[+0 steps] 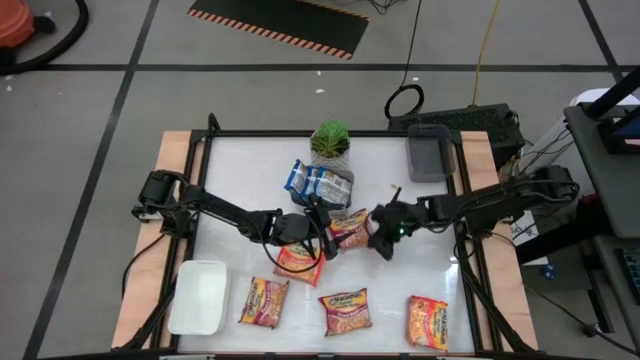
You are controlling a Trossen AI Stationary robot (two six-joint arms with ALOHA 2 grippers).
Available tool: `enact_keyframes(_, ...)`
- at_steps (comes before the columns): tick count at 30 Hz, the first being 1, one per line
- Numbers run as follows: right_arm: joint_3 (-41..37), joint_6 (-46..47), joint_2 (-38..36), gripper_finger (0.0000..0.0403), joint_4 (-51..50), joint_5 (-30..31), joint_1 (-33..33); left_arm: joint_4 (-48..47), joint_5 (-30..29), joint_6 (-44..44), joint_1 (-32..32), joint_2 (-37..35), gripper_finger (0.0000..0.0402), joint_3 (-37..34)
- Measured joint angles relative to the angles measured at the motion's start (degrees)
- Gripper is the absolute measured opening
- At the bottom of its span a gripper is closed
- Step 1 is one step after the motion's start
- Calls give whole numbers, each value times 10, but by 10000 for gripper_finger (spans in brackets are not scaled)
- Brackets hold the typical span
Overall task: Sort Maruchan noodles
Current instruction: Put the right red noodle pack into the black bin
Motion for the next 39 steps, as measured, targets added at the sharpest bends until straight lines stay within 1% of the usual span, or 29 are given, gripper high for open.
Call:
enact_keyframes(1,0,-2,-4,112,-1,26,-7,1,0,0,0,0,399,0)
enact_keyframes(3,0,-6,-7,112,-2,58,-20,3,0,0,0,0,399,0)
enact_keyframes(8,0,-13,19,112,-15,55,-29,10,3,0,1,0,399,0)
enact_keyframes(12,0,-12,59,112,-13,53,-37,10,4,-1,5,0,399,0)
enact_keyframes(14,0,-5,72,112,-2,32,-40,9,3,-1,5,0,399,0)
enact_keyframes(17,1,13,85,112,12,-23,-38,9,4,0,5,0,399,0)
enact_keyframes(20,0,31,90,112,22,-73,-23,9,5,0,4,0,399,0)
enact_keyframes(25,0,64,86,112,44,-128,12,5,10,0,6,0,399,0)
enact_keyframes(28,0,75,74,112,46,-141,23,-3,15,0,6,0,399,0)
enact_keyframes(31,0,76,51,112,43,-122,22,-7,16,0,5,0,399,0)
enact_keyframes(36,0,64,17,112,31,-15,-10,-10,16,-11,5,0,399,0)
enact_keyframes(39,0,62,16,112,7,14,-27,-10,16,-14,5,0,399,0)
